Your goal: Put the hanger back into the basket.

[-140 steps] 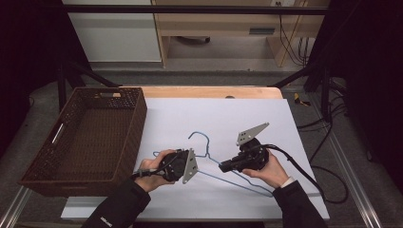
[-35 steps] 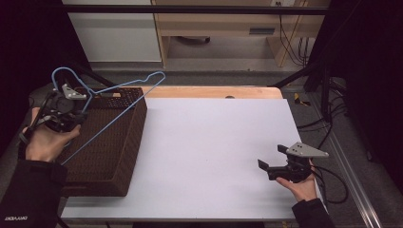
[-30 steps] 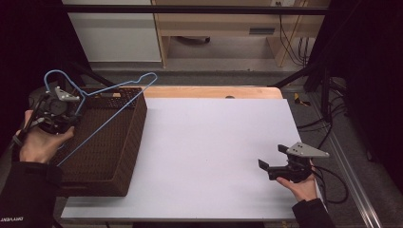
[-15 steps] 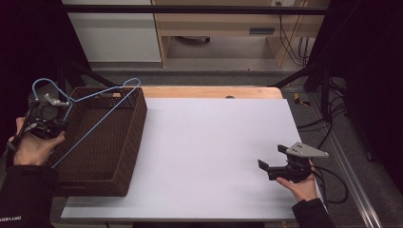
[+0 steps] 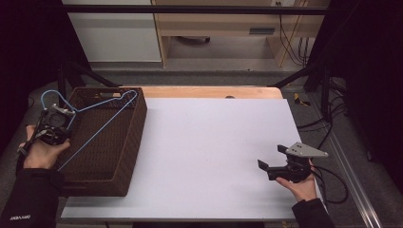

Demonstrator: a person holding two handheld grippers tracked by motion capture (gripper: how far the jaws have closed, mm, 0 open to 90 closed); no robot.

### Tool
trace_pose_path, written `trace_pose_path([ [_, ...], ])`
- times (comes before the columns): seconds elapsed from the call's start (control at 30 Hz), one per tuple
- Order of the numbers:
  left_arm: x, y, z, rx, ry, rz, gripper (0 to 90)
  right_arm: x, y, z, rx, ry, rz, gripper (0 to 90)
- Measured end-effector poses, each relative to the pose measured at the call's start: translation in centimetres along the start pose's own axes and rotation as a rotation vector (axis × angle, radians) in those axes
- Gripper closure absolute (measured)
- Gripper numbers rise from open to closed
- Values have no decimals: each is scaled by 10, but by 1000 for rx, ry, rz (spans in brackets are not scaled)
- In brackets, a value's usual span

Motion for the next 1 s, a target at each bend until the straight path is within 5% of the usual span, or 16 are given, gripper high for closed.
trace_pose_path([
  [0.27, -17, -26, -6, 36, -7, -36, 868, 0, -1, 0, 3, 1, -2, 45],
  [0.57, -25, -37, -12, 40, 11, -89, 851, 0, 0, 0, 0, 0, -1, 45],
  [0.73, -24, -23, -15, -18, 26, -108, 759, -1, 1, 0, -5, -1, 0, 45],
  [1.0, -26, 19, -16, -228, 96, -167, 535, 0, 2, 2, -17, -7, 5, 45],
])
Point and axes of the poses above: each handheld gripper's, and its own axes: y roughly backward along the jaws, z roughly out of its top, x roughly to its left, the point moved 3 cm from there along -y, roughly forward along the jaws, and after that the axes turned 3 degrees about -x, right-handed, at the moved point
